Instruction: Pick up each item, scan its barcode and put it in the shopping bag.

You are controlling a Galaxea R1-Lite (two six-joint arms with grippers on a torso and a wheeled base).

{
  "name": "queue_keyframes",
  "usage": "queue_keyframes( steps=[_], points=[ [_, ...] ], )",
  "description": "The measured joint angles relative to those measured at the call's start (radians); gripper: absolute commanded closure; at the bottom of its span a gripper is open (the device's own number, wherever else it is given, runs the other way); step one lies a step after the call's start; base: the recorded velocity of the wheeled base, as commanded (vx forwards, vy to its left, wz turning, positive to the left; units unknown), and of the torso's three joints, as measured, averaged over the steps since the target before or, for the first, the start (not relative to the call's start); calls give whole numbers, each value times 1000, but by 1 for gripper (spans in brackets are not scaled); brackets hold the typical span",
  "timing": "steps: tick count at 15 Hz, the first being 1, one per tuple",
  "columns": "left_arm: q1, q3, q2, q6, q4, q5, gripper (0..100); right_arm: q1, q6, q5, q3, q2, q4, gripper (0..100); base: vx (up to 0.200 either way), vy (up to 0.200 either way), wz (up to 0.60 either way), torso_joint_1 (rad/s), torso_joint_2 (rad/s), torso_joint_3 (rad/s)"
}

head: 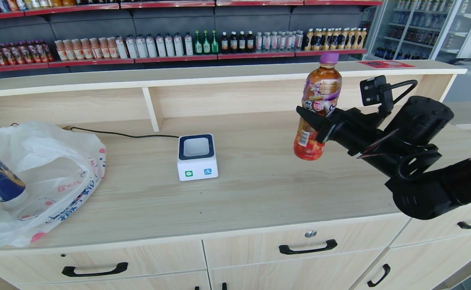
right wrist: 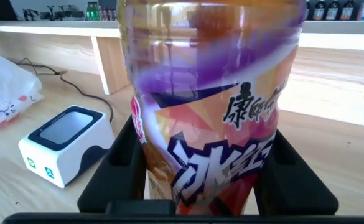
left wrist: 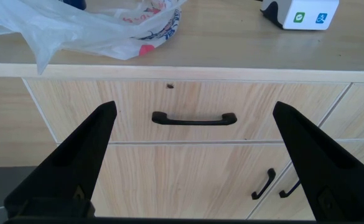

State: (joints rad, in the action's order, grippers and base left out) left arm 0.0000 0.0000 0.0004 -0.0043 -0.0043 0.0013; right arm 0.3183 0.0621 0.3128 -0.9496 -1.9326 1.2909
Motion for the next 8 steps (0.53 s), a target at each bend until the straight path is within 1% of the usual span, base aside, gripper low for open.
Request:
queue_keyframes(
  steps=[4,8],
  points=[
    [0,0,0,0,0,0,0,38,13,-13,145,65,140,100,0,0,0,0,0,0],
    [0,0,0,0,0,0,0,139,21,-14,288,131,212,100,0,0,0,0,0,0]
  ],
)
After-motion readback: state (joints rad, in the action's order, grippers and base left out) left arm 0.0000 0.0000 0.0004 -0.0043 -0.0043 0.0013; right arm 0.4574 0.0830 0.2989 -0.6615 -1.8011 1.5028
